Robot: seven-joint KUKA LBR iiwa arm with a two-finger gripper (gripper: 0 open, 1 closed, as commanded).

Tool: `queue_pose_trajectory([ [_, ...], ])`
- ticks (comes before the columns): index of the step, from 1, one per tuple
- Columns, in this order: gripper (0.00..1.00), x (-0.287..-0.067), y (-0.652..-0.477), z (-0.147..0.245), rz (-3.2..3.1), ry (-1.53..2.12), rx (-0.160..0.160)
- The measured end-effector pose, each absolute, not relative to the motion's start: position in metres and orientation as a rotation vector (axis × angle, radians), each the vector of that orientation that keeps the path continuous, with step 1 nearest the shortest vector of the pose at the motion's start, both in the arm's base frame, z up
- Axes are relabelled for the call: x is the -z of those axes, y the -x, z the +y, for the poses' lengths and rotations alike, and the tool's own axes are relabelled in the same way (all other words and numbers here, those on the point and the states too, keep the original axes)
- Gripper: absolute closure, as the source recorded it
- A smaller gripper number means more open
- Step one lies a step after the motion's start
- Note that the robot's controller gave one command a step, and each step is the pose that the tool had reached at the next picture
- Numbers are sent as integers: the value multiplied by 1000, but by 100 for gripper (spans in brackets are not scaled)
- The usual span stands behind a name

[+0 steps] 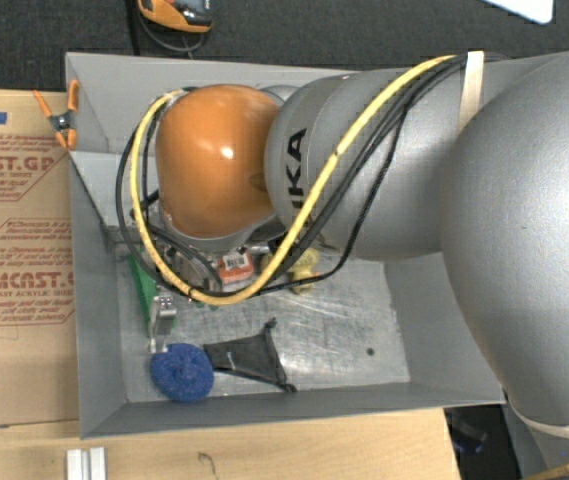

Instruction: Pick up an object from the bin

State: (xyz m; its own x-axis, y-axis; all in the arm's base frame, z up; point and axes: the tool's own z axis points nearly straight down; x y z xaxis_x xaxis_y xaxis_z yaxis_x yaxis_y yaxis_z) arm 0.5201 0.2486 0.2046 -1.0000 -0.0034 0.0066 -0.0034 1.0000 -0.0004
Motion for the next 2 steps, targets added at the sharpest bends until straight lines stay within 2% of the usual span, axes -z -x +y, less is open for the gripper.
queue_pose_trajectory([
  [1,0,-209,-522,247,-3142,-1,3],
  [2,0,-179,-515,229,-3140,-274,8],
])
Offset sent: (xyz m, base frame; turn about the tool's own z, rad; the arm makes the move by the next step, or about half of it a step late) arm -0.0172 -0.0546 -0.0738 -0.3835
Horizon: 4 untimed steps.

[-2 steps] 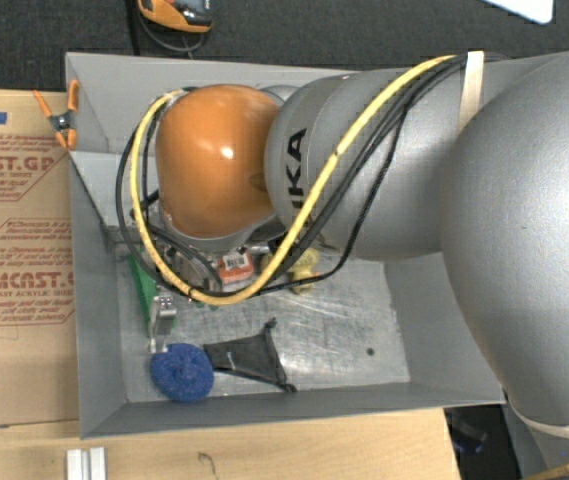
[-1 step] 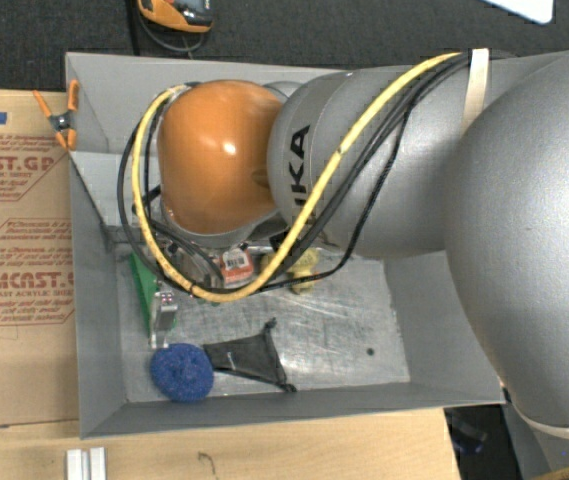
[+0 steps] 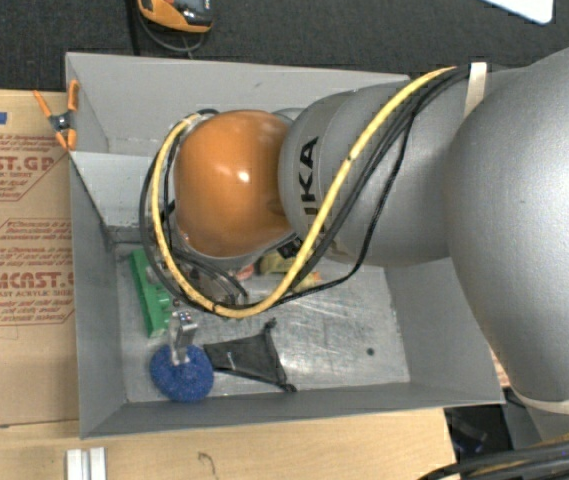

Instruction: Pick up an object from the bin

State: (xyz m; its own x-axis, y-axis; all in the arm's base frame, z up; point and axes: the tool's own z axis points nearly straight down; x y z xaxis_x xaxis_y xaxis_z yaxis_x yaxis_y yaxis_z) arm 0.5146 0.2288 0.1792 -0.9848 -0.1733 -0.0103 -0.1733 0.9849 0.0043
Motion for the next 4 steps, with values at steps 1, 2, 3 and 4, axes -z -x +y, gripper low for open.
queue_pose_trajectory([
  [1,0,-143,-512,200,3034,819,-1],
  [2,0,-130,-514,181,3001,925,-2],
  [3,100,-79,-492,214,2876,1214,6],
  [4,0,-78,-495,218,2851,1207,-7],
])
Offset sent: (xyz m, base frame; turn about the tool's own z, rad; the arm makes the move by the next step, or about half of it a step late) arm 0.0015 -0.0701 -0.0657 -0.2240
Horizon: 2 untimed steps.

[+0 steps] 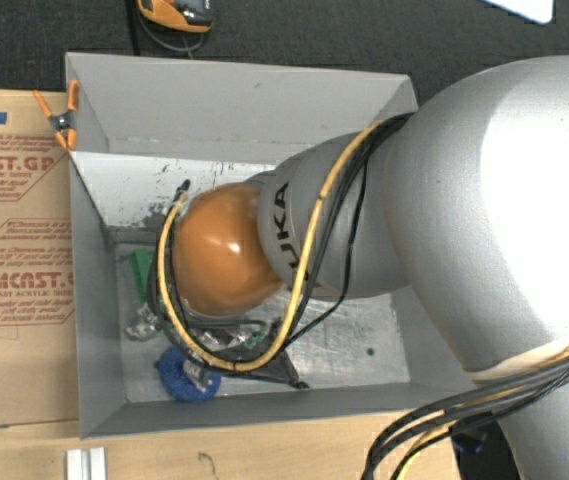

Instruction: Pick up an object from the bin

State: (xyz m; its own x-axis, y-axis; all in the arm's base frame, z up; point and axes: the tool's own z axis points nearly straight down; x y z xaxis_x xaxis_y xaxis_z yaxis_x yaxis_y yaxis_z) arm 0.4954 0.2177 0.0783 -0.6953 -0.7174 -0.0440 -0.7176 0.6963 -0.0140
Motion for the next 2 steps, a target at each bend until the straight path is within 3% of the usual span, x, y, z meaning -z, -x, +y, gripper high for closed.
queue_pose_trajectory([
  [1,100,-75,-489,213,2884,1219,5],
  [2,100,-75,-489,213,2883,1219,5],
])
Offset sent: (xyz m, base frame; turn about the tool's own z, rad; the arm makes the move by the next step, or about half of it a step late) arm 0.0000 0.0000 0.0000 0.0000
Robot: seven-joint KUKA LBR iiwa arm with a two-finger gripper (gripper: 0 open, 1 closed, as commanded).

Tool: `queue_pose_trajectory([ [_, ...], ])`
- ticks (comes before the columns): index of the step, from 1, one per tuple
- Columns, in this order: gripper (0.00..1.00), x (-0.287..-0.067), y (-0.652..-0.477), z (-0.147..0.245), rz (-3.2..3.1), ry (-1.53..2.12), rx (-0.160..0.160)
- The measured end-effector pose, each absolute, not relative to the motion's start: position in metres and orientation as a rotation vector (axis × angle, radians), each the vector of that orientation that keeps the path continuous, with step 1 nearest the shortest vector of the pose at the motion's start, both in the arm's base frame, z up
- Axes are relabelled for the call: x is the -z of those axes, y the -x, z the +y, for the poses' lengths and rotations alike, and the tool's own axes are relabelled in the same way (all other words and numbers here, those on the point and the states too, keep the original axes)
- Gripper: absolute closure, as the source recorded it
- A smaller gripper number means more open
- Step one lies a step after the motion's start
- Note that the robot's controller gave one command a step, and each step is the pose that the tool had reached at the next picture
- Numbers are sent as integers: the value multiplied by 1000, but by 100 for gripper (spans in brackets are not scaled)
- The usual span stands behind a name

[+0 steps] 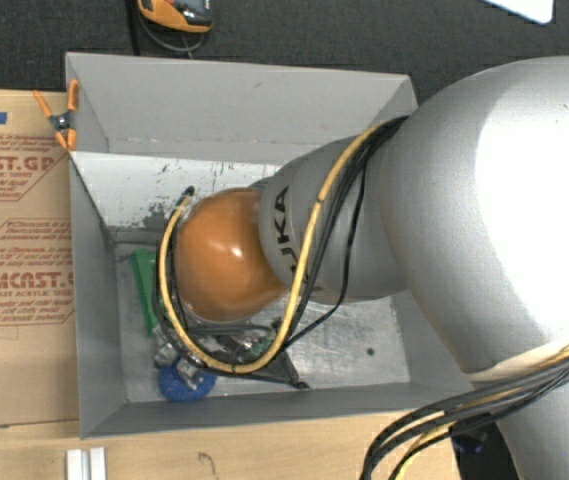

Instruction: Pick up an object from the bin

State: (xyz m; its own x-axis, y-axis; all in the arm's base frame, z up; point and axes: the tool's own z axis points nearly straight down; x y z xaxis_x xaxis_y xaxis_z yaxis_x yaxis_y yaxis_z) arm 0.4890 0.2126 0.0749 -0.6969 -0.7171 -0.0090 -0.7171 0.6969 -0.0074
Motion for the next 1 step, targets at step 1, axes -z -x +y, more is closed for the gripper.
queue_pose_trajectory([
  [1,100,-225,-483,225,2881,1244,-3],
])
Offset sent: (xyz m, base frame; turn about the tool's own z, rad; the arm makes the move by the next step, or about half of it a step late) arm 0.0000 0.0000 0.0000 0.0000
